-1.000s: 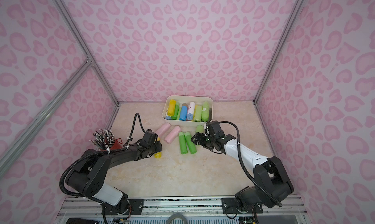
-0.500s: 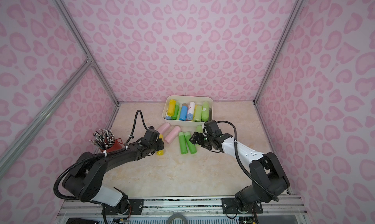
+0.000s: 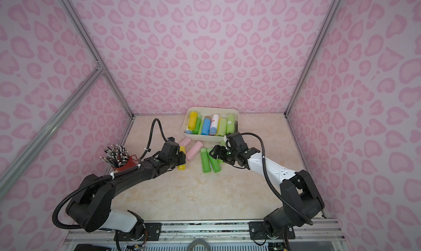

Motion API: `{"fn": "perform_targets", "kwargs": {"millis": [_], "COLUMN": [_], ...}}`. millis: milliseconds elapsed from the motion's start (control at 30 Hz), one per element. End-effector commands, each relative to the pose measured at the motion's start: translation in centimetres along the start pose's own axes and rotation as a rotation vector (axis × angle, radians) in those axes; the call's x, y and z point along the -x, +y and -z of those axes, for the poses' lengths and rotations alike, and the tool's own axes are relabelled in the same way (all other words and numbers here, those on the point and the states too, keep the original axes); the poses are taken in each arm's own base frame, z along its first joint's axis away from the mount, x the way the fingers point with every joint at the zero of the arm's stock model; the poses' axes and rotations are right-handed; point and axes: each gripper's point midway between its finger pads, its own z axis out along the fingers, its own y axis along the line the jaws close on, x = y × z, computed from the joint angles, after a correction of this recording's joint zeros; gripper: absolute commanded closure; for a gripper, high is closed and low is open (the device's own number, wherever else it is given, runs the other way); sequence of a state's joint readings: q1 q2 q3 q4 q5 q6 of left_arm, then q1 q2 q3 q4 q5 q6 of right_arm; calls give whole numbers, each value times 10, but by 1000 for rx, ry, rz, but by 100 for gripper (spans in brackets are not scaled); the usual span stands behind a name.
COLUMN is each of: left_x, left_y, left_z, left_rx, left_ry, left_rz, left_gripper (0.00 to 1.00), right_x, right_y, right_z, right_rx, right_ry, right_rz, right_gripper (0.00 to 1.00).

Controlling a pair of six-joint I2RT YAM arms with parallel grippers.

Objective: Put the roll of trash bags into the storage box
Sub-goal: Pick up the roll of trash bags from the center of the board.

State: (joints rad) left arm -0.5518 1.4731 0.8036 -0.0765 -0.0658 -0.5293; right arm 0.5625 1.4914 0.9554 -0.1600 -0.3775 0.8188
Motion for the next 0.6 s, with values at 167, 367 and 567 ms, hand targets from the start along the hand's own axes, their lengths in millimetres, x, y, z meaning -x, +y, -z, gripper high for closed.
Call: {"fn": "perform_targets", "kwargs": {"millis": [167,367,567], "left_x": [40,78,108], "left_y": [-16,-32,-59], "left_z": [10,11,8], "left_rx": [-4,-14,-66], "left_ry": [-99,-184,-221], "left_rz": [-35,-49,-59], "left_gripper": [67,68,68], "right_x": [3,5,3], "right_y": [2,13,13], "right_z": [6,19,30], "right_rx": [0,12,6], "right_ry": [-37,-28,-50], "right_rz": [9,33,47], "right_gripper": [10,11,11]}}
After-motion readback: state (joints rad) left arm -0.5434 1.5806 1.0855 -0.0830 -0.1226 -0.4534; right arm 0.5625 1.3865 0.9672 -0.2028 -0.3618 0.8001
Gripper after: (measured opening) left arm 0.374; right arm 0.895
